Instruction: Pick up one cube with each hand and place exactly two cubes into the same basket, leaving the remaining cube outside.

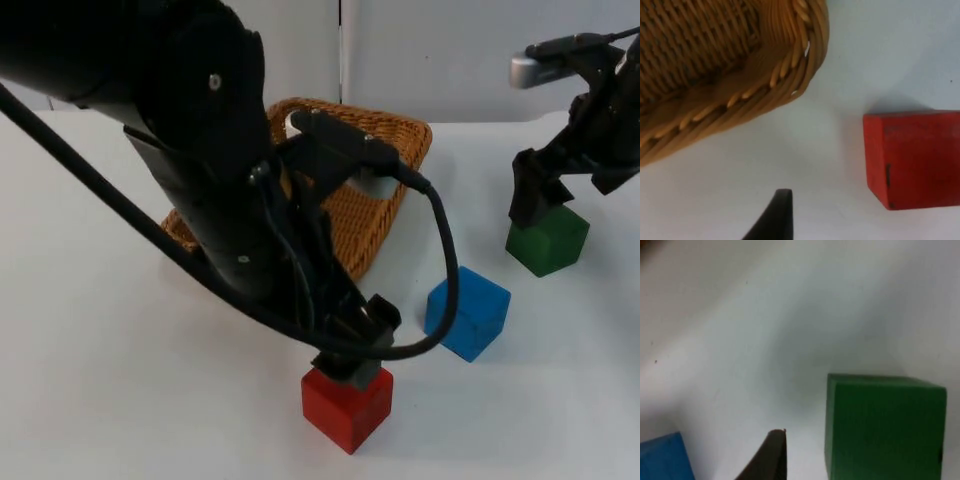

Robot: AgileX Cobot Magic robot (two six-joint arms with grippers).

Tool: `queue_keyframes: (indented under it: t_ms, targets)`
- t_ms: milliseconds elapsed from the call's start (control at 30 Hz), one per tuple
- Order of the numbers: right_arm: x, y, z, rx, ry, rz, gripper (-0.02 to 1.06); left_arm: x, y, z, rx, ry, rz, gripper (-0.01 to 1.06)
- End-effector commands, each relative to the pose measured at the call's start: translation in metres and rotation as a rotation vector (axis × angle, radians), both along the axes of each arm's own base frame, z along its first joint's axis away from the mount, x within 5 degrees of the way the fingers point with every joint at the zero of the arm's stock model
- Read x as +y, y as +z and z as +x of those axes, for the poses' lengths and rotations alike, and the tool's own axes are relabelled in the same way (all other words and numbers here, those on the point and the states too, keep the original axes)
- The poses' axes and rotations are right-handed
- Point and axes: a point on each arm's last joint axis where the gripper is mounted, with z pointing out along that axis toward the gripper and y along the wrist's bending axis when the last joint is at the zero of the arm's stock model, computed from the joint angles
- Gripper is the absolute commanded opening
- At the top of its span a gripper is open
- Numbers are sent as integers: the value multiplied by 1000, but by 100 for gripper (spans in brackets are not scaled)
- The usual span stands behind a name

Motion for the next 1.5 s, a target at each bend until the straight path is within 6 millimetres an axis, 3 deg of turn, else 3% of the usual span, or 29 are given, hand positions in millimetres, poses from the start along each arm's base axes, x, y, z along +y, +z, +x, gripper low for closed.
queue_keyframes:
  t_ms: [0, 267, 567, 1000, 1300, 1400, 1467]
  targets:
    - [2, 2, 2, -28, 11, 1, 105, -4, -4, 1, -6, 11, -13, 101]
    - [3, -8, 4, -20, 10, -2, 105, -9, -24, 1, 20, -1, 13, 101]
    - [3, -35, 5, 29, 8, -14, 105, -19, -44, 1, 12, 1, 1, 101]
    - [3, -34, 6, 22, 15, -16, 105, -22, -63, 4, 8, 19, -9, 101]
    - [3, -40, 5, 42, 16, -20, 105, -22, -65, 4, 12, 21, -7, 101]
    - [3, -44, 4, 56, 17, -24, 102, -22, -65, 4, 12, 21, -7, 101]
    - [3, -49, 4, 66, 17, -26, 92, -22, -65, 3, 15, 22, -4, 100]
